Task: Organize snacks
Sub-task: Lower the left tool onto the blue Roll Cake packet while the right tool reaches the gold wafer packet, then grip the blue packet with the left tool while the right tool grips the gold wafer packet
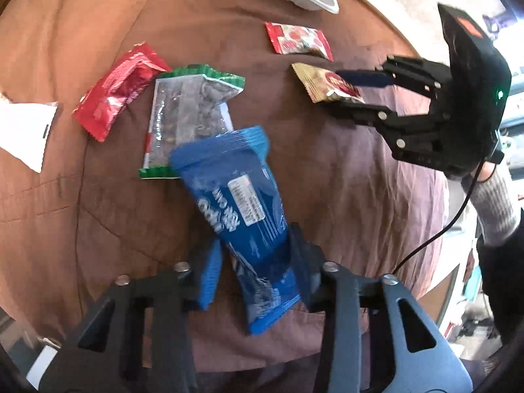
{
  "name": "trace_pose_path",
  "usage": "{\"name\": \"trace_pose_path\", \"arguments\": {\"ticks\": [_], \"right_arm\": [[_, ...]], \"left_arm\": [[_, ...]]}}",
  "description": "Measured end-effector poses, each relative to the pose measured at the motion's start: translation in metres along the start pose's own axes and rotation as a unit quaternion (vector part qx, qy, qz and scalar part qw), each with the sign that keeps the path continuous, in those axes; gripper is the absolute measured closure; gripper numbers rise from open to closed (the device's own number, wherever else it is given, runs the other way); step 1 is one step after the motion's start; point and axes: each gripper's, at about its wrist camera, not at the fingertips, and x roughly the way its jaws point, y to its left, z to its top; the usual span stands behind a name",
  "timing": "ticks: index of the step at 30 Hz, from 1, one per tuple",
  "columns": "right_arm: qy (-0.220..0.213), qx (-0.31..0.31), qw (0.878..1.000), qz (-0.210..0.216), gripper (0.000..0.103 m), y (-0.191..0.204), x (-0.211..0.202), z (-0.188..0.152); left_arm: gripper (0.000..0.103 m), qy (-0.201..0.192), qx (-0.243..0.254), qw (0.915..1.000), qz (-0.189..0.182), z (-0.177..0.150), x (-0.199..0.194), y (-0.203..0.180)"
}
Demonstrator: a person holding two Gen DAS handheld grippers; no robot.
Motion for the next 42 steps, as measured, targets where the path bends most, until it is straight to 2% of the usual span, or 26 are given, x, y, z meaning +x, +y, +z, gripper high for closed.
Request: {"name": "trace_pose_path", "arguments": {"ticks": [6,14,25,30,35,42], "right_arm": [[-0.006,0.019,1.000,0.011,0.068,-0.003,-0.004,-0.002],[-0.012,0.076,0.996,0.042,0.069,-0.014,-0.010,-0.014],[-0.032,0.159,0.983,0.090,0.069,-0.025,-0.024,-0.033],[-0.050,0.203,0.971,0.116,0.069,-0.033,-0.027,-0.038],[-0.075,0.252,0.955,0.139,0.069,-0.044,-0.031,-0.038],[-0.121,0.329,0.921,0.168,0.069,-0.067,-0.040,-0.034]], "left_arm": [[0.073,-0.016,0.001,0.9998,-0.015,-0.002,-0.006,0.005],[0.073,-0.024,0.002,0.9985,-0.050,-0.001,-0.023,0.014],[0.073,-0.023,0.006,0.9955,-0.092,0.002,-0.030,0.009],[0.073,-0.026,0.010,0.9929,-0.115,0.013,-0.038,0.006],[0.073,-0.034,0.017,0.9905,-0.132,0.032,-0.045,0.006],[0.073,-0.040,0.035,0.9874,-0.149,0.078,-0.052,0.016]]}}
